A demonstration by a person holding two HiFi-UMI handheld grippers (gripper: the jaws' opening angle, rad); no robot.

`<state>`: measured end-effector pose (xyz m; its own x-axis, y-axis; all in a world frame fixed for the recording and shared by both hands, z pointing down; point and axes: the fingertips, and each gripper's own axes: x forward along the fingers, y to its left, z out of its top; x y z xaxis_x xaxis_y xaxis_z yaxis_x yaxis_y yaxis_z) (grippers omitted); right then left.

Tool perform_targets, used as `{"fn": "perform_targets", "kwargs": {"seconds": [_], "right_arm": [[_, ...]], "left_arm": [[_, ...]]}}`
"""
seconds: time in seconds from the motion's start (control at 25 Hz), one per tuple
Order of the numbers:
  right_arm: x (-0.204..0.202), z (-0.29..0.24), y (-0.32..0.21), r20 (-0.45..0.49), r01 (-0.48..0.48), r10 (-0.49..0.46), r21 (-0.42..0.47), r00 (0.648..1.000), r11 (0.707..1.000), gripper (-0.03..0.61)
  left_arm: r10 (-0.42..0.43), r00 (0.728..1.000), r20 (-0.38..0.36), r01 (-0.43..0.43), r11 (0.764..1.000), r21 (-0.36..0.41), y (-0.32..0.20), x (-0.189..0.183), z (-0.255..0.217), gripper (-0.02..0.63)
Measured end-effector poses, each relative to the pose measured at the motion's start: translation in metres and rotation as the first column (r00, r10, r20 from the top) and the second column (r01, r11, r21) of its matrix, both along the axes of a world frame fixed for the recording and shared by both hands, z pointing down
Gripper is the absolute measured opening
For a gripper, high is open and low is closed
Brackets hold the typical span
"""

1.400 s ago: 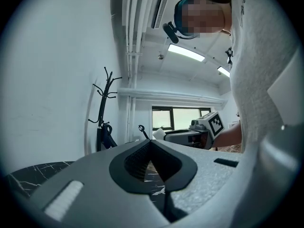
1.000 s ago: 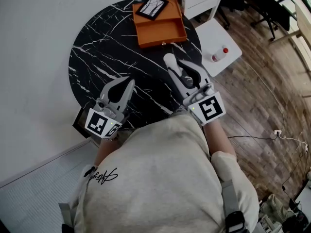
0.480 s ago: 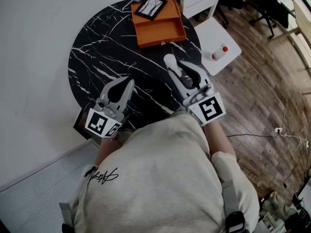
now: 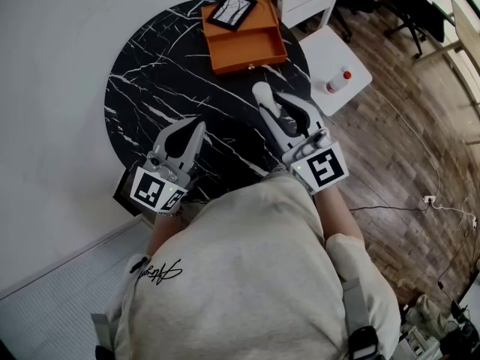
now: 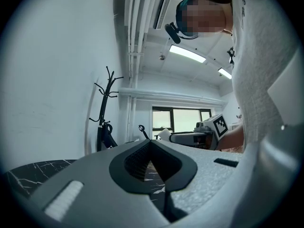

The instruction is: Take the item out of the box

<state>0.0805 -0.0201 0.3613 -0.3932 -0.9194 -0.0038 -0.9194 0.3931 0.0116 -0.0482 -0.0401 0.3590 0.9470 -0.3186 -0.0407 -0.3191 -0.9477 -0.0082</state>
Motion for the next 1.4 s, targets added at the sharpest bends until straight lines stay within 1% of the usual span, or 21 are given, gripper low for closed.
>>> {"fn": "perform_targets", "kwargs": {"seconds": [0.64,0.92,1.4], "right_arm": [[0.0002,-0.0022,-0.0023,-0.01,0.001,-0.001,0.002,1.0,1.0,0.112],[0.0002,-0.0059,-0.0043,-0.016,0.002,-0.002,0.02,1.0,1.0,0.112],[0.0022,-0.006,-0.0054,-0.024,-0.011,0.011,0.015,1.0,1.0,0.112]], "left_arm": [[-0.011,1.0,0.001,0.011,1.0,0.0,-0.0038,-0.0024,-0.0003,0.0],[-0.011,1.0,-0.001,0.011,1.0,-0.001,-0.0065,-0.0014,0.0001,0.0],[-0.012,1.0,0.003,0.012,1.0,-0.001,-0.0092,0.0003,0.0011,0.0]]}}
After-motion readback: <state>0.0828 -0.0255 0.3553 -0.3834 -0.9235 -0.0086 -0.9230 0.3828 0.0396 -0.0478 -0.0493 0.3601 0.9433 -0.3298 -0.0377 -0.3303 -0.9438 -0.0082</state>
